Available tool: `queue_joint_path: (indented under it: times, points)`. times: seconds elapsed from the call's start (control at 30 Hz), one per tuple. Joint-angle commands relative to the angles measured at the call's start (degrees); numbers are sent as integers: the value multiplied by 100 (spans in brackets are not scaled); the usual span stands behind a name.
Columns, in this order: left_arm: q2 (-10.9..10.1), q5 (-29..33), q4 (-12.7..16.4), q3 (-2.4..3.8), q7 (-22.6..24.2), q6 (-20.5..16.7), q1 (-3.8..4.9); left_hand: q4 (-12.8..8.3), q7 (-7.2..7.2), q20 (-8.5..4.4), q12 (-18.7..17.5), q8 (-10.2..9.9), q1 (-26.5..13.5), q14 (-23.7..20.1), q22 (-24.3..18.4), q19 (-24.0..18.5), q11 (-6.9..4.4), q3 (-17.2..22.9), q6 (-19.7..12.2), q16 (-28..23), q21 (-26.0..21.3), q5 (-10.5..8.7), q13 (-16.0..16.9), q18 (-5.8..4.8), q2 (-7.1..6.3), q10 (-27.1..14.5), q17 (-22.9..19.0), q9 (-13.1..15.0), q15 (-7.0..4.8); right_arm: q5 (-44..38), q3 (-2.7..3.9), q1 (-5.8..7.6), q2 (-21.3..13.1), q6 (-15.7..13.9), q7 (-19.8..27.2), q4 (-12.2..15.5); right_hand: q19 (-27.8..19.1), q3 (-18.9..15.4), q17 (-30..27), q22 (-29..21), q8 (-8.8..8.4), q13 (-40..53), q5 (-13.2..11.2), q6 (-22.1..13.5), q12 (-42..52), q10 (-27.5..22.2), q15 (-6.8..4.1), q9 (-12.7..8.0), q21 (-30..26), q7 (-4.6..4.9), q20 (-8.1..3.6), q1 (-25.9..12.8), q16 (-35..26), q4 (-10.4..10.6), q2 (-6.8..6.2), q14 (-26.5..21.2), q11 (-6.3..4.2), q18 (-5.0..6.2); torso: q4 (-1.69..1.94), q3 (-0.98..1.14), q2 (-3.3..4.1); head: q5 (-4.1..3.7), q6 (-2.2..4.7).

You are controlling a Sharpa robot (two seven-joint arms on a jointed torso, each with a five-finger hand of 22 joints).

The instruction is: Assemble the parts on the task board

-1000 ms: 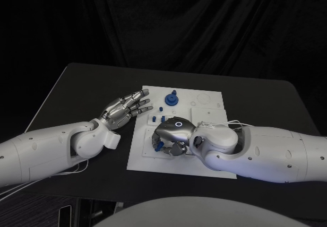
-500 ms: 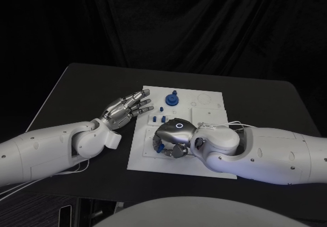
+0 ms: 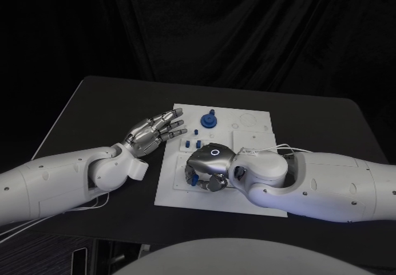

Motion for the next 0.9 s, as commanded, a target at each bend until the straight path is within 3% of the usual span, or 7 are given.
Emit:
queue_joint_path:
  times: [0.03, 0.17, 0.27, 0.4, 0.9]
  points:
    - [14, 24, 5, 5, 42, 79, -9, -1, -17, -6, 10, 25, 36, -14, -3, 40, -8, 31, -17, 30, 9, 28, 6, -84, -6, -14, 6, -3, 37, -129, -35, -23, -5, 355, -280, -44, -24, 28, -1, 664, -27, 772, 37, 58, 634, -61, -30, 10, -32, -15, -36, -76, -24, 36, 5, -13, -4, 15, -1, 3, 3, 19, -1]
    - [19, 24, -5, 5, 33, 84, -10, -1, -17, -6, 10, 25, 36, -14, -3, 40, -8, 31, -17, 30, 9, 28, 6, -84, -6, -14, 6, -3, 37, -133, -34, -22, -2, 296, -281, -51, -32, 12, -14, 657, -13, 810, 7, 86, 666, -103, -31, 35, -48, -22, -35, -127, -34, 51, 8, -15, -8, 19, 1, 4, 7, 21, -1]
    - [25, 24, -17, 5, 30, 90, -12, -1, -17, -6, 10, 25, 36, -14, -3, 40, -8, 31, -17, 30, 9, 28, 6, -84, -6, -14, 6, -3, 37, -134, -33, -22, -4, 234, -277, -49, -33, -17, -9, 652, -6, 858, -208, 89, 706, -141, -34, 76, -55, -31, -34, -177, -35, 65, 34, -9, -14, 19, 2, 4, 8, 22, -1]
    - [27, 24, -28, 5, 26, 96, -15, 1, -17, -6, 8, 24, 29, -15, -3, 42, -6, 34, -29, 29, 9, 27, 6, -83, -4, -15, 5, -5, 38, -134, -31, -22, -6, 152, -270, -46, -29, -16, -7, 654, -4, 860, -212, 91, 708, -141, -35, 79, -45, -32, -34, -174, -33, 63, 36, -7, -16, 17, 13, 2, 11, 16, -1]
    - [45, 24, -50, 5, 6, 112, -26, 2, -19, -6, 8, 24, 26, -15, 1, 44, -5, 36, -29, 30, 10, 28, 6, -82, -3, -16, 6, -5, 38, -468, -28, -23, 25, 120, -315, -98, -24, -44, -14, 651, 45, 922, -444, 111, 758, -160, -45, 189, -56, -44, -44, -188, -43, 39, 32, -4, -27, 17, -3, 3, 3, 41, -1]
